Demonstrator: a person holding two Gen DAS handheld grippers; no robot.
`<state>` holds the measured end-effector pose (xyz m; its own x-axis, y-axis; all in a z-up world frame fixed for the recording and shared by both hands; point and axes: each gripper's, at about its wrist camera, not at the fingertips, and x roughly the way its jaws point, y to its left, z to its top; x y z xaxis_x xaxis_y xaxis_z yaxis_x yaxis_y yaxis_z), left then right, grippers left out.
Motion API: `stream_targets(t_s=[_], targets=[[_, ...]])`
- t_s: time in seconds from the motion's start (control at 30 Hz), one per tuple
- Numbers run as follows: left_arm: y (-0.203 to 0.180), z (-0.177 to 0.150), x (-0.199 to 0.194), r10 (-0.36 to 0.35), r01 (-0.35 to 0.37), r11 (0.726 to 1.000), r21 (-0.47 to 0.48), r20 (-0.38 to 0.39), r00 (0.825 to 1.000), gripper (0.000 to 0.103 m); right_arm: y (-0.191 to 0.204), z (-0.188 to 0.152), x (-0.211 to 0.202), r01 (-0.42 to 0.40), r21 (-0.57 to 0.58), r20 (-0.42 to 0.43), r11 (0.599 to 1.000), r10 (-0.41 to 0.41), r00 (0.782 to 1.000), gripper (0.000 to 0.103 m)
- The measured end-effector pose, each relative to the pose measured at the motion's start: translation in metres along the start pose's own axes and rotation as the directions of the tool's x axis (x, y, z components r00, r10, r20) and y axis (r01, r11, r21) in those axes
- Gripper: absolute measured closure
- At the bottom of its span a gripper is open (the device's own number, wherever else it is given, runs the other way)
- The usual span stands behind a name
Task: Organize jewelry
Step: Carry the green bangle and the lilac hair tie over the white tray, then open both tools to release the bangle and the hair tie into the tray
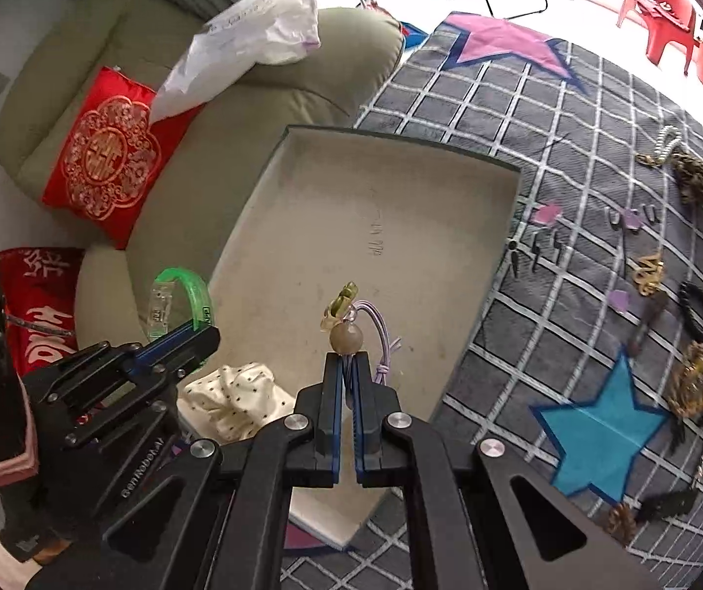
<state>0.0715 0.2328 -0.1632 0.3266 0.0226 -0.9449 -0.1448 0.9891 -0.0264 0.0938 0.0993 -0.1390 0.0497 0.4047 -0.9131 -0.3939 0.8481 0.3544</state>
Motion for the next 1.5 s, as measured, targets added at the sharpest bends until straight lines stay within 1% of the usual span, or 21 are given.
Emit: stream_targets(t_s=[0.2,0.3,0.47,0.5,0.63,0.87,0.97,1.07,1.23,1.27,1.3,1.33,1.37,1.4,1.47,1.5], targets=[[0.001,-0.006,0.031,0.024,-0.024,1.000,0.007,-0.051,0.998,0.095,-0.007,0.004,0.025,0.010,0.021,-0.038,1.000,-0.009,0.999,0.099],[-0.002,-0.009,0.039,0.039,-0.037,0.999,0.029,-0.058,0.998,0.095,-0.010,0.006,0.038,0.018,0.027,-0.053,0.999,-0.016,0.998,0.099],[-0.008,-0.012,0.051,0.036,-0.033,0.999,0.037,-0.080,0.996,0.095,-0.015,0.009,0.057,0.032,0.042,-0.084,0.999,-0.028,0.996,0.099],[-0.010,-0.013,0.053,0.048,-0.045,0.998,0.038,-0.084,0.995,0.095,-0.015,0.009,0.060,0.031,0.040,-0.091,0.999,-0.027,0.995,0.099],[-0.014,-0.015,0.054,0.065,-0.061,0.997,0.053,-0.074,0.995,0.095,-0.017,0.009,0.069,0.043,0.037,-0.112,0.998,-0.039,0.993,0.099],[-0.013,-0.013,0.054,0.056,-0.053,0.998,0.036,-0.090,0.994,0.095,-0.020,0.012,0.071,0.030,0.044,-0.119,0.999,-0.024,0.993,0.099],[-0.008,-0.011,0.051,0.061,-0.056,0.997,0.049,-0.087,0.994,0.095,-0.021,0.014,0.068,0.018,0.053,-0.122,0.998,-0.012,0.993,0.099],[-0.011,-0.012,0.048,0.075,-0.070,0.996,0.061,-0.082,0.994,0.094,-0.023,0.015,0.060,0.009,0.054,-0.111,0.999,-0.003,0.994,0.099],[-0.012,-0.012,0.044,0.079,-0.076,0.996,0.048,-0.085,0.993,0.093,-0.024,0.018,0.045,-0.009,0.064,-0.087,0.998,0.014,0.996,0.098],[-0.012,-0.012,0.044,0.084,-0.080,0.996,0.046,-0.086,0.993,0.078,-0.025,0.018,0.043,-0.011,0.066,-0.082,0.998,0.017,0.997,0.098],[-0.011,-0.012,0.043,0.093,-0.090,0.995,0.045,-0.083,0.992,0.034,-0.025,0.019,0.039,-0.015,0.070,-0.075,0.997,0.020,0.997,0.098],[-0.010,-0.011,0.040,0.113,-0.111,0.993,0.040,-0.077,0.991,0.008,-0.026,0.019,0.036,-0.014,0.073,-0.071,0.997,0.020,0.997,0.098],[-0.009,-0.011,0.033,0.144,-0.143,0.989,0.032,-0.036,0.989,0.000,-0.027,0.018,0.034,-0.014,0.076,-0.068,0.997,0.019,0.998,0.098],[-0.010,-0.011,0.028,0.150,-0.149,0.988,0.036,-0.015,0.989,0.000,-0.028,0.017,0.030,-0.014,0.080,-0.064,0.997,0.019,0.998,0.094],[-0.013,-0.009,0.025,0.139,-0.138,0.989,0.050,-0.018,0.990,0.000,-0.030,0.015,0.025,-0.012,0.086,-0.052,0.996,0.017,0.999,0.075],[-0.014,-0.008,0.024,0.139,-0.138,0.989,0.051,-0.018,0.990,0.000,-0.032,0.014,0.022,-0.010,0.088,-0.044,0.996,0.013,0.999,0.054]])
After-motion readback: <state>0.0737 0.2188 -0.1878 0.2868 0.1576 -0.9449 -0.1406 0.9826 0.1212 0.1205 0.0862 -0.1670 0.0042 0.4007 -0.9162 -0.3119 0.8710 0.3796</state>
